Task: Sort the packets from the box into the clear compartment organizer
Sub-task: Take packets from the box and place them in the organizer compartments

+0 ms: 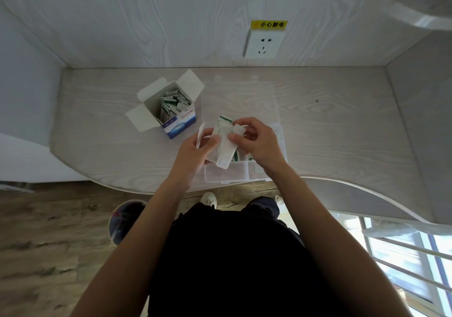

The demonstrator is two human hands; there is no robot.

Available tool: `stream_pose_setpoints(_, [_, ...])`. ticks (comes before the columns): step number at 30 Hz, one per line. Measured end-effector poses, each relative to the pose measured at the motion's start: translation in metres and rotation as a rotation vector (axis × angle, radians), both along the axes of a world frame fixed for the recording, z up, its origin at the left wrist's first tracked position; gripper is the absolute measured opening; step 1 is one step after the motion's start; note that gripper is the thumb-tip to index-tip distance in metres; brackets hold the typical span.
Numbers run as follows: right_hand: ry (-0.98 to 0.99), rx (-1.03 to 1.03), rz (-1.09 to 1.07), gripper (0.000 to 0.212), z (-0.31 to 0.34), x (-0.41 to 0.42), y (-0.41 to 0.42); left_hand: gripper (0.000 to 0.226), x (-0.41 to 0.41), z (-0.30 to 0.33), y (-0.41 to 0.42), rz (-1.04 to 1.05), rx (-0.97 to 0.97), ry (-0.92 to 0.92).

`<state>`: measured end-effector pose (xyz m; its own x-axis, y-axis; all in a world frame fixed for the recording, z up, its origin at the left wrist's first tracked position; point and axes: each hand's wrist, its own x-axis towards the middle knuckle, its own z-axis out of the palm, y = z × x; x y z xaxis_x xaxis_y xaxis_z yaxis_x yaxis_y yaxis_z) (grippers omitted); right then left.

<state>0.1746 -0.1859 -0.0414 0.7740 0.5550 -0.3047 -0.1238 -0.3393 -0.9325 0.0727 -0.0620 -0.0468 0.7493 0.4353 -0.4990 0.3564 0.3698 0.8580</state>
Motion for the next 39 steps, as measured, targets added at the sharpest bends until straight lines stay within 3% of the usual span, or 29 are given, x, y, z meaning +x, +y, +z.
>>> stream_pose_setpoints(5, [0.052,0.021,0.091,0.028,0.002,-0.007,0.008,0.028,-0.008,0.002,0.007,0.071,-0.002,-0.013])
stream_pose_setpoints(9, [0.042,0.019,0.102,0.027,0.0,-0.011,0.013,0.02,-0.014,0.003,0.01,0.108,0.013,-0.024])
stream_pose_setpoints(17, [0.105,0.098,0.049,0.004,0.001,0.001,-0.003,0.016,-0.039,-0.008,0.028,0.248,0.039,0.006])
stream_pose_setpoints(20, [0.108,0.078,0.037,0.014,-0.001,0.001,-0.007,0.019,-0.043,-0.013,0.029,0.257,0.025,0.014])
stream_pose_setpoints(24, [-0.164,-0.064,0.067,0.005,-0.011,0.002,-0.009,0.021,-0.043,-0.02,0.028,0.244,0.018,0.035])
stream_pose_setpoints(27, [-0.316,-0.132,0.147,0.022,-0.019,0.003,-0.011,0.016,-0.043,-0.024,0.025,0.23,0.014,0.048])
stream_pose_setpoints(39, [-0.45,-0.258,0.267,0.026,-0.035,-0.008,-0.001,0.009,-0.055,-0.026,0.026,0.279,-0.012,0.046])
